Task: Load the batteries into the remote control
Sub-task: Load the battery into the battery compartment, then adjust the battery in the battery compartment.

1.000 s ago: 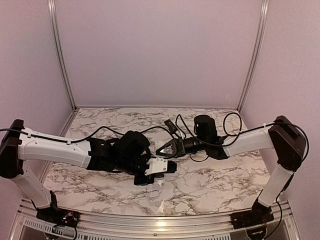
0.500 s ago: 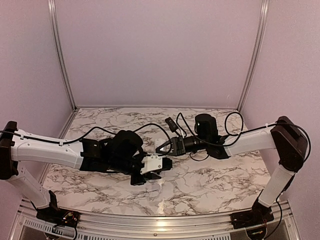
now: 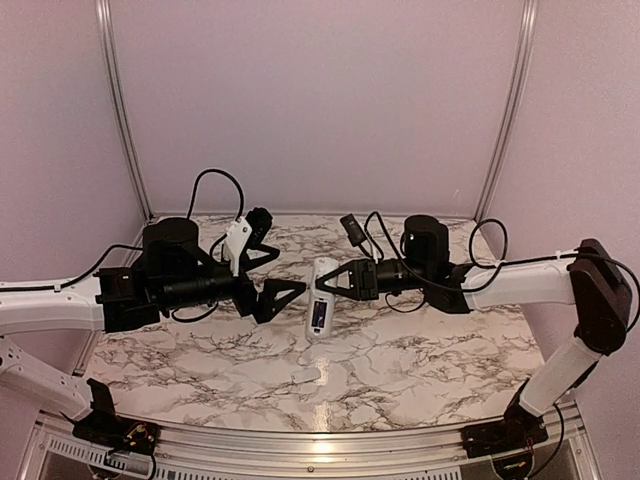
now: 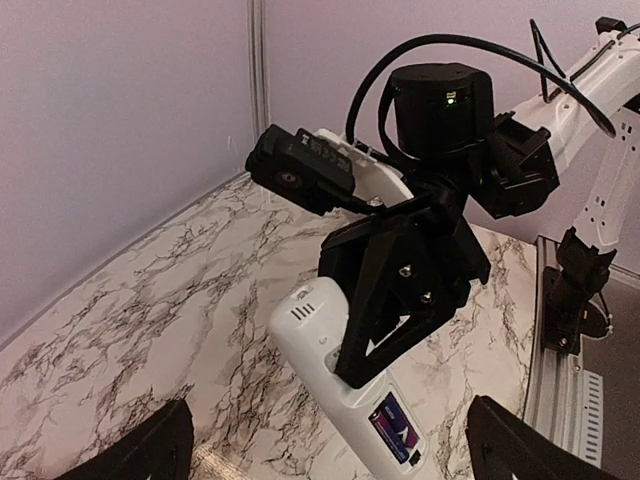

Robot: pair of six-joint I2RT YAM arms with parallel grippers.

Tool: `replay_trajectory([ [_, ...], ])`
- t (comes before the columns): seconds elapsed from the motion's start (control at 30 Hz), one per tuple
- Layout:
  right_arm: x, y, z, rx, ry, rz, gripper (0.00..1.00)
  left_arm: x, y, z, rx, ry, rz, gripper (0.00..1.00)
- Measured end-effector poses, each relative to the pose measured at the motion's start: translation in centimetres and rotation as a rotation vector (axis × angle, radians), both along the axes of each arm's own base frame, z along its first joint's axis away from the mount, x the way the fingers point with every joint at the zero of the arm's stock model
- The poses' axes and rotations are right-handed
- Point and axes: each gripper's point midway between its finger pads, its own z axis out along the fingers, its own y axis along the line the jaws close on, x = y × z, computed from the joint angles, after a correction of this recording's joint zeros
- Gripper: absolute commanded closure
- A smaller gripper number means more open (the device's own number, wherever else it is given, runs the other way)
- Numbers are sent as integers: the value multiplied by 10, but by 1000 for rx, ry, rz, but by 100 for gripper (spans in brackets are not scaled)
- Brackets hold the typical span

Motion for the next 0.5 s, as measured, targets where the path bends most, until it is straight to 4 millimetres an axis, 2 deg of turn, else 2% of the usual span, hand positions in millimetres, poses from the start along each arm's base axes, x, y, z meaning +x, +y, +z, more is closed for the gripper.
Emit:
replay_trajectory([
  [0.17,-1,-5,23,37,-89,-22,100,5,-6,-16,-78,176,-12,16],
  [0.27,-1,-6,29,44,-120,-29,100,3,-17,-28,-101,269,-50,27],
  [0.4,-1,-4,29,36,-145,-36,100,0,-28,-44,-109,365,-86,37],
  [0.5,-3,-2,30,31,-158,-30,100,-2,-31,-49,-115,407,-101,41],
])
